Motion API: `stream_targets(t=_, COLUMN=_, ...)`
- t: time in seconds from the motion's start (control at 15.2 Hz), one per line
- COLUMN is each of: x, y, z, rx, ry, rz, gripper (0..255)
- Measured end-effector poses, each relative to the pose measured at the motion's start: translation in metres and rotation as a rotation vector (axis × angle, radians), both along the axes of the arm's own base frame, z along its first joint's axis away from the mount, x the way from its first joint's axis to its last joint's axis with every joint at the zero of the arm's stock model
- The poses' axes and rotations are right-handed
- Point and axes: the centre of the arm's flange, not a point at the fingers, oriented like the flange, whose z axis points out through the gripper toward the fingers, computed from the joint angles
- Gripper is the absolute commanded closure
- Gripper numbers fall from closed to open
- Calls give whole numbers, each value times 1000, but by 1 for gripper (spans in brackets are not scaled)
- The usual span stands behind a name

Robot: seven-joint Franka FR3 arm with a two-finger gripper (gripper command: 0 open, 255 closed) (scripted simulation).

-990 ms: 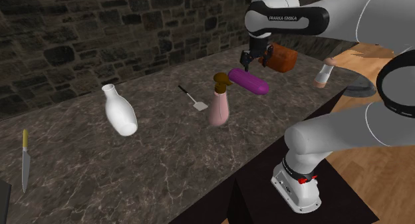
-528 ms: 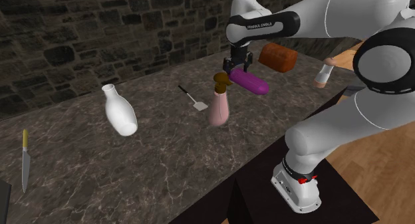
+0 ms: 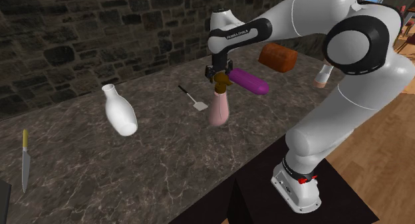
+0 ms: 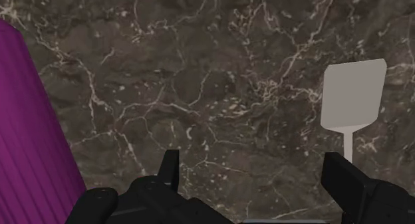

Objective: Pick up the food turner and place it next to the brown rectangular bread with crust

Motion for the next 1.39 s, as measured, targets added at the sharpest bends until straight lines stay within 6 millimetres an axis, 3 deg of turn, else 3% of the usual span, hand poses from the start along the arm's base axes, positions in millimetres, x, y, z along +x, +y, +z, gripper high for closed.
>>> stream_targets(t=0.86, x=58, y=130, z=-74, rx=52, ry=1, rz=136, gripper=0)
stream_targets(t=1.06, x=62, y=143, z=-90, rx=56, ry=2, rz=145, gripper=0)
stream_targets(t=1.39, x=64, y=145, z=-115, rx=56, ry=2, rz=146, gripper=0)
